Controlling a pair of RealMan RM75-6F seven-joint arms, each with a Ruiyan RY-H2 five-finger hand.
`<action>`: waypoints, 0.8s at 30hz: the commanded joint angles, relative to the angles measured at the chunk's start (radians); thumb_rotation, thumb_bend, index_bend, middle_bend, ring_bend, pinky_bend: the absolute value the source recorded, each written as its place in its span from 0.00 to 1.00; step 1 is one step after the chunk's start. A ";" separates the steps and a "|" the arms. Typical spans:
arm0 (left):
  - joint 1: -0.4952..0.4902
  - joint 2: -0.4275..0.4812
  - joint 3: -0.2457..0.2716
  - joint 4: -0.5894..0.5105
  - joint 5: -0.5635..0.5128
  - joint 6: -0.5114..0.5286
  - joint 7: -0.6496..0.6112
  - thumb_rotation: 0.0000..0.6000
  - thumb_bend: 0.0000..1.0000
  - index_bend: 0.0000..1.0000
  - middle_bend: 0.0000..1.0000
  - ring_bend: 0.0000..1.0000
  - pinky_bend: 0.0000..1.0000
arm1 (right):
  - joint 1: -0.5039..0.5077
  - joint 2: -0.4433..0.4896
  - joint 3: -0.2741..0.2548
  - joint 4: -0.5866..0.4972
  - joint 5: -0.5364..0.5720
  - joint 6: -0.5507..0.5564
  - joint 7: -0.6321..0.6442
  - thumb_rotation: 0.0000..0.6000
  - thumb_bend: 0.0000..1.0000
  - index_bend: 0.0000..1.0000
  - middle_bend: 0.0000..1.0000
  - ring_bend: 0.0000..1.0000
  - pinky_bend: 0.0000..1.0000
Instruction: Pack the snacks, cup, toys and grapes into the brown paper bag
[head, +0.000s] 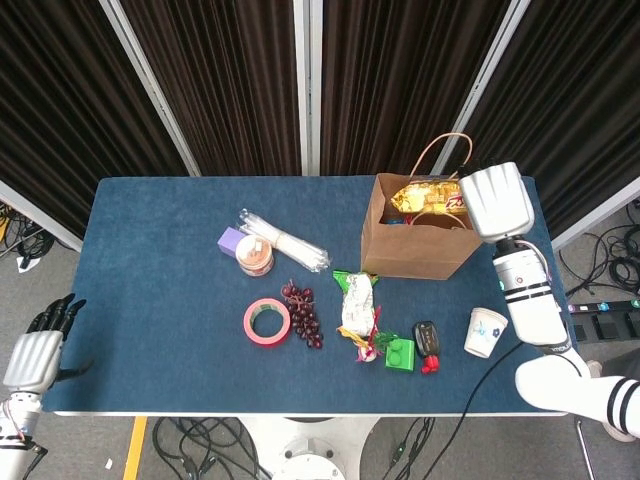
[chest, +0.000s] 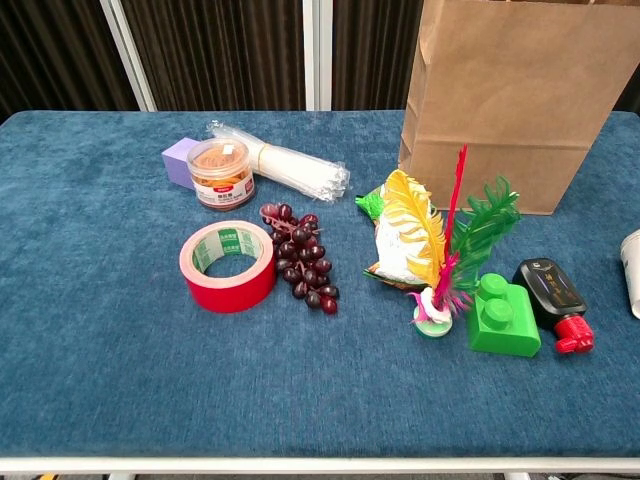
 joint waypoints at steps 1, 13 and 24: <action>0.001 0.002 -0.002 0.001 -0.003 0.000 -0.002 1.00 0.23 0.14 0.13 0.03 0.17 | 0.007 -0.009 -0.006 0.008 0.005 0.003 -0.001 1.00 0.26 0.75 0.67 0.57 0.69; 0.002 -0.003 0.001 0.011 -0.003 -0.004 -0.007 1.00 0.23 0.14 0.13 0.03 0.17 | 0.014 0.026 0.001 -0.038 0.064 0.013 0.031 1.00 0.00 0.28 0.33 0.15 0.32; 0.001 0.000 0.000 -0.002 0.001 0.000 0.006 1.00 0.23 0.14 0.13 0.03 0.17 | 0.002 0.048 0.021 -0.051 0.019 0.074 0.116 1.00 0.00 0.25 0.31 0.13 0.29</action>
